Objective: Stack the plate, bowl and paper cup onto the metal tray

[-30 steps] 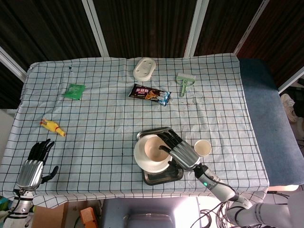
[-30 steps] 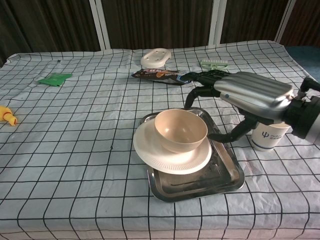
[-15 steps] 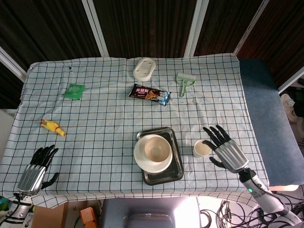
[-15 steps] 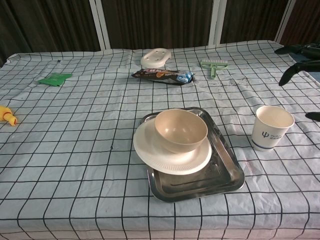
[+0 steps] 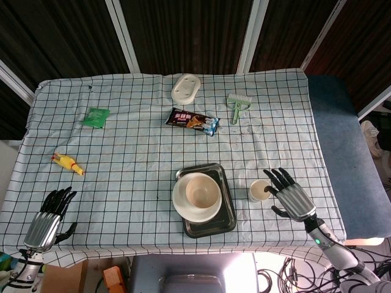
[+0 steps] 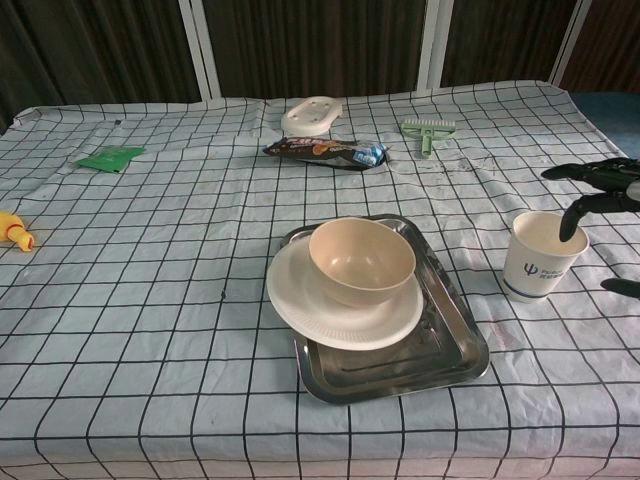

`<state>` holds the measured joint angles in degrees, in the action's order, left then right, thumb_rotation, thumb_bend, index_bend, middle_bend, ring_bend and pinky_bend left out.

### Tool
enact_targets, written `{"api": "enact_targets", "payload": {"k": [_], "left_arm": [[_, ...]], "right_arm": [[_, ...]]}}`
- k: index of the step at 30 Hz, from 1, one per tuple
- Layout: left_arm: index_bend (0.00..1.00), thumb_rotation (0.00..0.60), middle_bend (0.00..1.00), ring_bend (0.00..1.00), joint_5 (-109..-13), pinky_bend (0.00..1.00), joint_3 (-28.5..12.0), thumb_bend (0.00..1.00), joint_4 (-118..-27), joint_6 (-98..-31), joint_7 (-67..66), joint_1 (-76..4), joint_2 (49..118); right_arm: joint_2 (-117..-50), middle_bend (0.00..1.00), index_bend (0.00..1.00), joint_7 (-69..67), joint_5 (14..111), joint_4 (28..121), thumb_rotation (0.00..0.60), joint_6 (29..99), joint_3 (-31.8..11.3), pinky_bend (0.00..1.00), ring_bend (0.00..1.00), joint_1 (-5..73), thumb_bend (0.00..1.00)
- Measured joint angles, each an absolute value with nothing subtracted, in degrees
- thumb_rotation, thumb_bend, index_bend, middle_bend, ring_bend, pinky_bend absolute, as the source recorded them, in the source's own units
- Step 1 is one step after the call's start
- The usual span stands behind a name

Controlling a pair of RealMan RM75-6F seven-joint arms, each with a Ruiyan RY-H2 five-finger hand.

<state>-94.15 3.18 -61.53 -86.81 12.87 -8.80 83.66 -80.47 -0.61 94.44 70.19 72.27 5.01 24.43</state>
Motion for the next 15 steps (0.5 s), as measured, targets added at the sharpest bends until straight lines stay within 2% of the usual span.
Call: {"api": "enact_targets", "payload": {"k": [3, 8, 15], "left_arm": [[0.0, 0.6, 0.0, 0.0, -93.9, 0.0, 3.1, 0.33, -61.3, -86.8, 13.2, -8.7, 83.7], [0.0, 0.6, 0.0, 0.0, -93.3, 0.0, 2.6, 0.33, -60.5, -86.9, 13.5, -8.6, 84.0], [0.0, 0.6, 0.0, 0.0, -92.8, 0.0, 2.2, 0.33, -59.6, -87.2, 13.6, -8.3, 84.5]], "right_arm": [[-81.7, 0.0, 0.41, -1.4, 94.1, 68.8, 0.6, 71.6, 4.6, 0.0, 0.0, 24.6, 0.2], [-83.4, 0.0, 0.49, -3.0, 93.9, 67.2, 0.6, 70.3, 4.2, 0.0, 0.0, 25.0, 0.42], [-84.7, 0.0, 0.58, -2.9, 94.1, 65.8, 0.6, 69.6, 3.9, 0.0, 0.0, 25.5, 0.47]]}}
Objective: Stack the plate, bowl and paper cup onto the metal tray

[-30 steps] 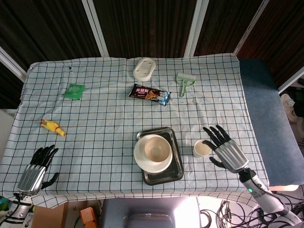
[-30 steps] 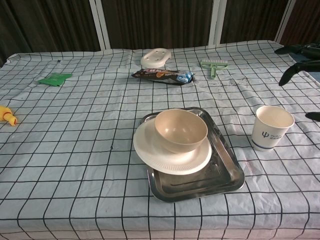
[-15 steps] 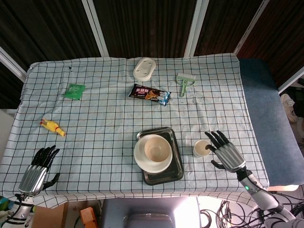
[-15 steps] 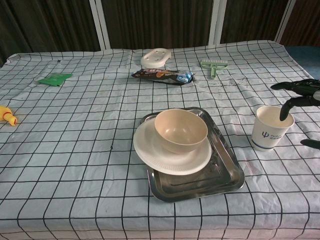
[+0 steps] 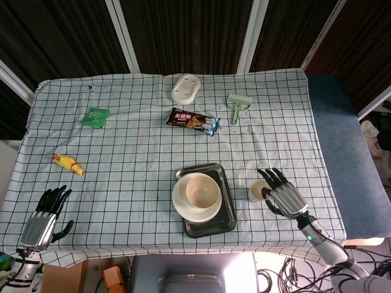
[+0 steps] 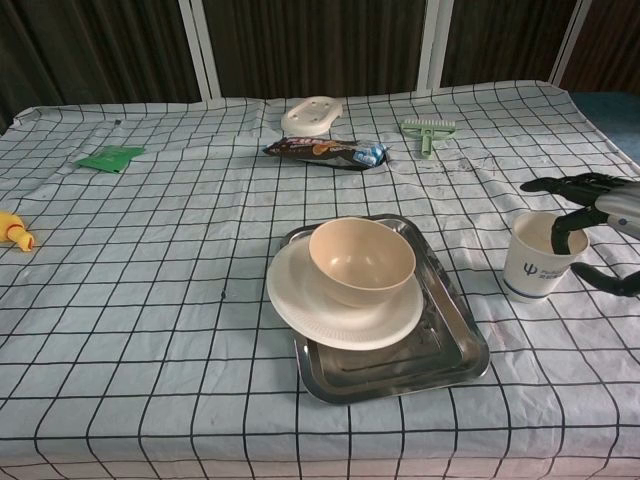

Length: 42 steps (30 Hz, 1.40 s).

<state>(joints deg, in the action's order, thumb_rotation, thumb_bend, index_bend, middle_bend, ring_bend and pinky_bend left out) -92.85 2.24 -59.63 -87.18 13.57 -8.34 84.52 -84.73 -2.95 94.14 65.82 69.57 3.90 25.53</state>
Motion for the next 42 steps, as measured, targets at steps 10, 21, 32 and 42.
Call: {"api": "enact_targets", "payload": {"k": [10, 21, 32, 42], "left_arm": [[0.0, 0.6, 0.0, 0.0, -92.2, 0.0, 1.4, 0.33, -57.6, -88.3, 15.8, -8.0, 85.2], [0.0, 0.6, 0.0, 0.0, -91.8, 0.0, 0.6, 0.34, -56.2, -88.4, 16.6, -8.3, 86.1], [0.0, 0.6, 0.0, 0.0, -91.5, 0.0, 0.4, 0.34, -56.0, -88.0, 15.9, -8.6, 86.2], [0.0, 0.6, 0.0, 0.0, -90.7, 0.0, 0.3, 0.34, -53.7, -88.0, 17.3, -8.0, 86.8]], "right_arm": [[-84.6, 0.0, 0.61, -2.8, 94.5, 66.5, 0.6, 71.8, 2.6, 0.0, 0.0, 25.4, 0.47], [-78.8, 0.0, 0.6, 0.8, 98.1, 79.0, 0.6, 80.2, -1.0, 0.0, 0.0, 25.7, 0.47], [-83.1, 0.01, 0.59, 14.4, 97.5, 88.1, 0.6, 72.9, -7.3, 0.0, 0.0, 33.3, 0.47], [-97.0, 0.01, 0.59, 18.6, 98.5, 74.6, 0.6, 72.5, -7.2, 0.0, 0.0, 36.9, 0.47]]}}
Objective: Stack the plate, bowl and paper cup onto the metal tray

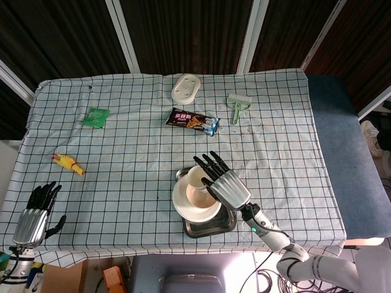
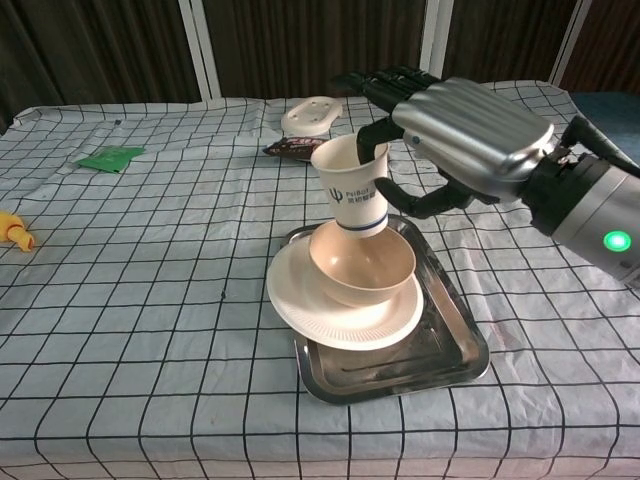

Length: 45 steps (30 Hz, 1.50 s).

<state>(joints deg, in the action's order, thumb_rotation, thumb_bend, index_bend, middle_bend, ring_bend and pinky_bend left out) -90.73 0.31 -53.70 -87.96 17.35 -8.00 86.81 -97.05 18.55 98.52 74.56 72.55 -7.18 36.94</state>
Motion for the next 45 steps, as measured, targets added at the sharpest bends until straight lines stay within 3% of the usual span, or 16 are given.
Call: {"api": "enact_targets", "payload": {"k": [8, 12, 18, 23, 27, 32, 38, 45], "left_arm": [[0.0, 0.6, 0.0, 0.0, -90.8, 0.0, 0.4, 0.34, -52.8, -87.7, 19.3, -8.2, 87.0], [0.0, 0.6, 0.0, 0.0, -90.7, 0.0, 0.2, 0.34, -52.6, -87.6, 19.6, -8.2, 87.1], [0.0, 0.6, 0.0, 0.0, -90.5, 0.0, 0.2, 0.34, -52.5, -87.4, 19.7, -8.3, 87.1], [0.0, 0.6, 0.0, 0.0, -90.3, 0.0, 0.1, 0.34, -52.7, -87.3, 19.6, -8.3, 87.1], [0.0, 0.6, 0.0, 0.0, -90.4, 0.0, 0.0, 0.34, -52.8, -87.4, 19.6, -8.3, 87.2], [0.0, 0.6, 0.0, 0.0, -90.3, 0.0, -0.1, 0.34, -53.2, -87.6, 18.5, -8.3, 87.2], [0.0, 0.6, 0.0, 0.0, -91.1, 0.0, 0.3, 0.34, -55.7, -89.1, 17.3, -7.8, 86.0], [0.0, 0.6, 0.0, 0.0, -91.6, 0.0, 1.6, 0.34, -60.3, -89.0, 14.2, -6.8, 83.0]], "right_arm": [[-102.6, 0.01, 0.59, 15.4, 98.7, 66.7, 0.6, 72.7, -4.3, 0.0, 0.0, 36.8, 0.47], [-103.7, 0.01, 0.54, 12.9, 98.9, 64.2, 0.6, 72.9, -2.9, 0.0, 0.0, 36.6, 0.47], [-104.2, 0.01, 0.38, 10.4, 99.7, 61.0, 0.6, 74.0, -0.8, 0.0, 0.0, 35.5, 0.46], [-103.0, 0.01, 0.37, 8.9, 99.6, 61.0, 0.6, 74.5, 0.6, 0.0, 0.0, 34.2, 0.39], [-101.1, 0.01, 0.35, 8.1, 98.9, 63.8, 0.6, 73.8, 1.3, 0.0, 0.0, 33.5, 0.37], [-98.4, 0.0, 0.3, 9.7, 98.9, 67.0, 0.6, 73.9, 1.5, 0.0, 0.0, 33.1, 0.26], [-94.8, 0.0, 0.1, 15.2, 100.0, 71.4, 0.6, 78.1, 0.9, 0.0, 0.0, 31.5, 0.22], [-82.0, 0.0, 0.02, 24.3, 97.6, 86.9, 0.6, 84.0, 1.0, 0.0, 0.0, 25.0, 0.22]]}}
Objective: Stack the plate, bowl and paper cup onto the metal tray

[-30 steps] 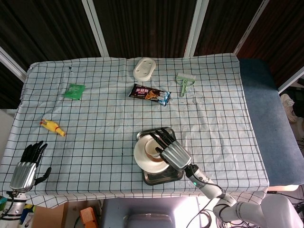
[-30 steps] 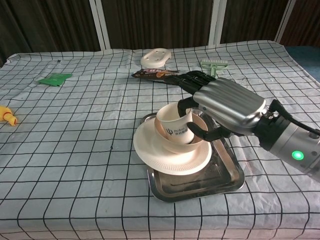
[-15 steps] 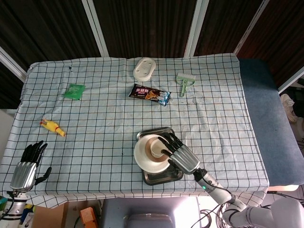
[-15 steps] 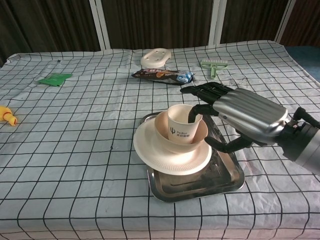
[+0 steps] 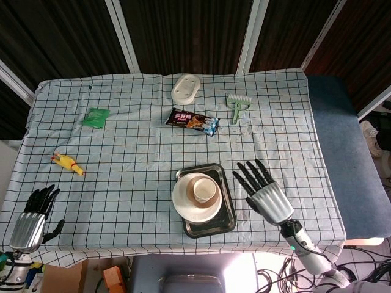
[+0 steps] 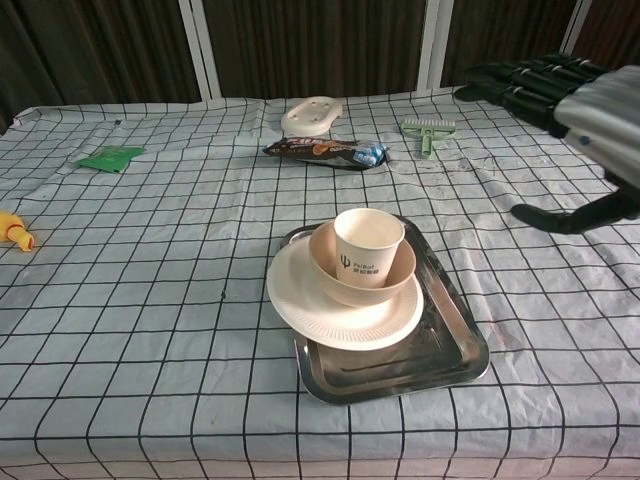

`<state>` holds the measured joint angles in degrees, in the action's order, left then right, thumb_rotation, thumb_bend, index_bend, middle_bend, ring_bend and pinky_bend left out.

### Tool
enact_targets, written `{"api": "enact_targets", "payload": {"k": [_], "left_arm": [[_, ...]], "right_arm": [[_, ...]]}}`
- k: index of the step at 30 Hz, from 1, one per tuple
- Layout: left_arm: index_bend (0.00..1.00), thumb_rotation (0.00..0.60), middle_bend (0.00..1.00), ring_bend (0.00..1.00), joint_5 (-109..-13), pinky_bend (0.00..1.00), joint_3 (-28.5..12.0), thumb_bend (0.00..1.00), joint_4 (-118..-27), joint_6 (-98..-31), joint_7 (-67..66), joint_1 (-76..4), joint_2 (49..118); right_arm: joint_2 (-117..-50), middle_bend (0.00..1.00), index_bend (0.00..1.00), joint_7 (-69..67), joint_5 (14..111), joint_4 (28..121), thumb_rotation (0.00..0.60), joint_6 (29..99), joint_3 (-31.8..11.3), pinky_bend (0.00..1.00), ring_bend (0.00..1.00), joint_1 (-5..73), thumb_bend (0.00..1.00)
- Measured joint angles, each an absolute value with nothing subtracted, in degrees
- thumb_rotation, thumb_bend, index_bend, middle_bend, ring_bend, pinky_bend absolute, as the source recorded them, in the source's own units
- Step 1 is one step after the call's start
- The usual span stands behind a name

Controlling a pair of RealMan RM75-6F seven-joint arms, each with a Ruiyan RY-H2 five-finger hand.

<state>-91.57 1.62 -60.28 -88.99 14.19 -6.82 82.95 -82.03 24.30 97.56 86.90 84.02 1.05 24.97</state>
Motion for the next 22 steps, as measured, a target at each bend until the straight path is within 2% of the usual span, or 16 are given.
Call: {"api": "enact_targets", "payload": {"k": [5, 8, 16, 22], "left_arm": [[0.0, 0.6, 0.05, 0.0, -91.7, 0.0, 2.9, 0.34, -67.3, -87.3, 11.1, -6.5, 79.7], [0.0, 0.6, 0.0, 0.0, -91.9, 0.0, 3.2, 0.34, -71.3, -86.4, 9.1, -6.6, 78.6], [0.0, 0.6, 0.0, 0.0, -93.1, 0.0, 2.2, 0.34, -71.2, -89.7, 5.1, -6.1, 79.3], [0.0, 0.6, 0.0, 0.0, -95.0, 0.0, 2.4, 0.34, -70.6, -92.1, 5.3, -5.4, 79.3]], "right_arm": [[-68.9, 0.0, 0.0, 27.7, 92.2, 99.5, 0.6, 88.4, 3.6, 0.0, 0.0, 16.5, 0.19], [-63.6, 0.0, 0.0, 25.2, 90.8, 101.6, 0.6, 92.7, 4.9, 0.0, 0.0, 10.8, 0.18], [-63.0, 0.0, 0.0, 8.6, 86.7, 92.1, 0.6, 96.4, 4.8, 0.0, 0.0, 4.7, 0.18], [-62.4, 0.0, 0.0, 7.2, 86.1, 91.6, 0.6, 94.5, 4.2, 0.0, 0.0, 3.3, 0.18]]}}
